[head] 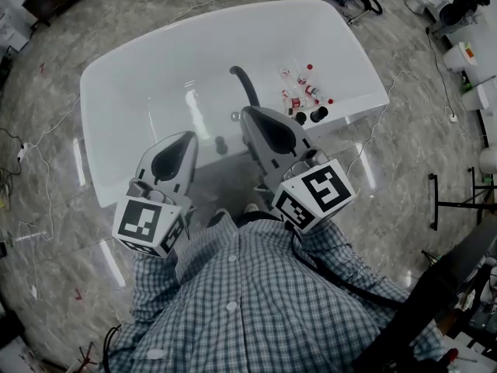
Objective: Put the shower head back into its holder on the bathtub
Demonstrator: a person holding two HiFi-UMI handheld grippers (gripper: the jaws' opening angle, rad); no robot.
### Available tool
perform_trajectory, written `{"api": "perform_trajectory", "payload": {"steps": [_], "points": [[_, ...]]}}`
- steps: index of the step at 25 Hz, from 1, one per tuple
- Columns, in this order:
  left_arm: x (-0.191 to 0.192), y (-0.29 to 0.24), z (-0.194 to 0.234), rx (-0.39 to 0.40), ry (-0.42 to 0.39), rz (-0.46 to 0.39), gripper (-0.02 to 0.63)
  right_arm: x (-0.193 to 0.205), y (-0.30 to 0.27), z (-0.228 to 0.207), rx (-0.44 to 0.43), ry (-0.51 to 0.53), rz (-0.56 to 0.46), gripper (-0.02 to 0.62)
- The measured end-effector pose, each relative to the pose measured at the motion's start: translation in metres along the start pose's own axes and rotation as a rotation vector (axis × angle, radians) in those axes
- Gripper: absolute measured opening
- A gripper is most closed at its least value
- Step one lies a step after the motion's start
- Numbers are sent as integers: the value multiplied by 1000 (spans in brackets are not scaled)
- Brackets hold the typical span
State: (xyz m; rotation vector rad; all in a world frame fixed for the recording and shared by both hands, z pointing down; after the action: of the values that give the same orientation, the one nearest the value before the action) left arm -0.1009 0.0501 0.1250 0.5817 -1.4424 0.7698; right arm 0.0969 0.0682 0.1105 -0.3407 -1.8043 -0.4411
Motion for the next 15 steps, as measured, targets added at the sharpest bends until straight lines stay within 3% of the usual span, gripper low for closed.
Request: {"api": "perform_trajectory", "payload": {"steps": [15], "points": [[3, 3, 1, -3, 3, 6, 11, 2, 3, 1, 20, -6, 0, 11]]}}
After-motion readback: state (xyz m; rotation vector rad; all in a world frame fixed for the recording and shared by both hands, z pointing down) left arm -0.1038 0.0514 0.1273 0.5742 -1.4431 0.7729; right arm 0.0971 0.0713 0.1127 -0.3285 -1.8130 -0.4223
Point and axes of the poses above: the fingertips, and each gripper's own axes: y backward along the fingers, z to its left, x out of its underside, the point moved 9 cm from there along y, backward along the fingers, and after that the axes turned 7 degrees about -z, right-handed, at the moved point
